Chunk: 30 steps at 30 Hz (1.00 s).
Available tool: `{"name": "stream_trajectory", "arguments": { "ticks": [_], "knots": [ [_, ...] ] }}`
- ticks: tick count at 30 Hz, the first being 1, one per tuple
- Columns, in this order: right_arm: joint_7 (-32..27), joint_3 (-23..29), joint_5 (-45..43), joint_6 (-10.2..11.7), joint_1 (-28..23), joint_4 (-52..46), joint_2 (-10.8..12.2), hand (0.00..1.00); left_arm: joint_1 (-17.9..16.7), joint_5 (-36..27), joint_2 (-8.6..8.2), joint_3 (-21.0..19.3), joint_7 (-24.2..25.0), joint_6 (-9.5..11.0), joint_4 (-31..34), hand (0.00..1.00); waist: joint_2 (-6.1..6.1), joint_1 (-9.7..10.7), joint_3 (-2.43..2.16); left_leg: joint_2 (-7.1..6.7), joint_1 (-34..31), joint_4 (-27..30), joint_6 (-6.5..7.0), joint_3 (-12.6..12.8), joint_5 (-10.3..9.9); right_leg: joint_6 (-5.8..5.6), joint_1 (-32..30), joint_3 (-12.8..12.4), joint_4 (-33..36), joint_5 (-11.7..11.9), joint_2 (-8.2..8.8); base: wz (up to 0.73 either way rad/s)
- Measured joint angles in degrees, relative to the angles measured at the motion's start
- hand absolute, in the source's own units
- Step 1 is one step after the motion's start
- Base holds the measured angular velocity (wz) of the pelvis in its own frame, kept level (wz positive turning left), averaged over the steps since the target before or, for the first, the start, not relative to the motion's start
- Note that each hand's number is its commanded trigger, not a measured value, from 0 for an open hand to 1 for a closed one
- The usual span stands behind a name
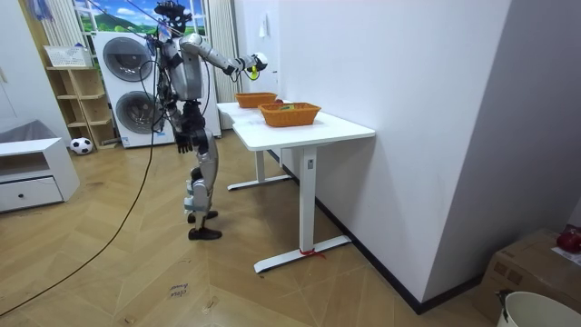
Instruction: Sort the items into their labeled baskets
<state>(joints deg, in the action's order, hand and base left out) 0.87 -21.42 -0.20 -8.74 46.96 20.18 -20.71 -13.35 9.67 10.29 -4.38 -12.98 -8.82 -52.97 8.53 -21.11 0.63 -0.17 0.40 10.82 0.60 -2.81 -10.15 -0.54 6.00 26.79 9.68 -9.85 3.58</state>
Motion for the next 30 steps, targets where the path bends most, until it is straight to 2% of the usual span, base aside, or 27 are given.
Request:
{"name": "stream_trajectory", "arguments": {
  "ticks": [4, 13, 18, 22, 24, 30],
  "knots": [
    [-1.0, -0.1, 0.3, 0.7, 0.0, 1.6, 0.0, 1.0, -0.3, 0.0, -0.01, 0.0, 0.1, 0.0, 0.0, 0.0, -0.2, -1.4, 0.15, -0.5, -0.1, 0.0, 0.17, -1.0, 0.1, -0.14, 0.1, 0.2, 0.0, -0.1, 0.41, 0.07],
    [-2.9, -0.1, 0.8, 0.7, 0.1, 4.1, 1.9, 1.0, -0.7, 0.0, 0.03, 0.0, 1.3, 0.0, 0.0, 0.0, 0.2, -2.5, 0.24, -0.78, -0.9, 0.0, 0.32, -2.3, 0.2, -0.24, -0.1, 0.4, 0.1, -0.2, 0.52, 0.07],
    [-4.3, -0.3, 0.9, 0.7, 0.1, 4.9, 2.6, 1.0, -1.3, 0.1, 0.08, -0.5, 2.4, -0.1, 0.1, 0.0, 0.49, -3.0, 0.27, -0.85, -0.9, 0.0, 0.32, -3.0, 0.2, -0.37, 0.1, 1.8, 0.1, -0.2, 0.69, 0.1],
    [-5.0, -0.7, 1.1, 0.6, 0.1, 6.7, 3.7, 1.0, -1.8, 0.1, 0.06, -1.2, 2.5, -0.9, 0.2, 0.0, 0.72, -3.2, 0.39, -1.21, -0.9, 0.1, 0.34, -3.9, 0.2, -0.9, 0.5, 2.4, 0.1, -0.6, 1.21, 0.12],
    [-5.1, -1.6, 1.2, 0.6, 0.1, 7.5, 3.7, 1.0, -2.0, 0.1, 0.06, -1.2, 2.5, -1.2, 0.2, 0.0, 0.68, -3.2, 0.42, -1.59, -0.9, 0.3, 0.36, -4.4, 0.2, -1.28, 0.8, 3.1, 0.0, -0.8, 1.51, 0.18],
    [-5.0, -2.3, 1.2, 0.6, 0.1, 8.4, 3.9, 1.0, -2.0, 0.1, 0.15, -1.7, 2.6, -1.4, 0.1, 0.0, 0.62, -4.1, 0.48, -1.77, -1.2, 0.5, 0.37, -5.4, 0.2, -1.35, 1.0, 3.6, 0.1, -0.9, 1.47, 0.08]
  ]
}}
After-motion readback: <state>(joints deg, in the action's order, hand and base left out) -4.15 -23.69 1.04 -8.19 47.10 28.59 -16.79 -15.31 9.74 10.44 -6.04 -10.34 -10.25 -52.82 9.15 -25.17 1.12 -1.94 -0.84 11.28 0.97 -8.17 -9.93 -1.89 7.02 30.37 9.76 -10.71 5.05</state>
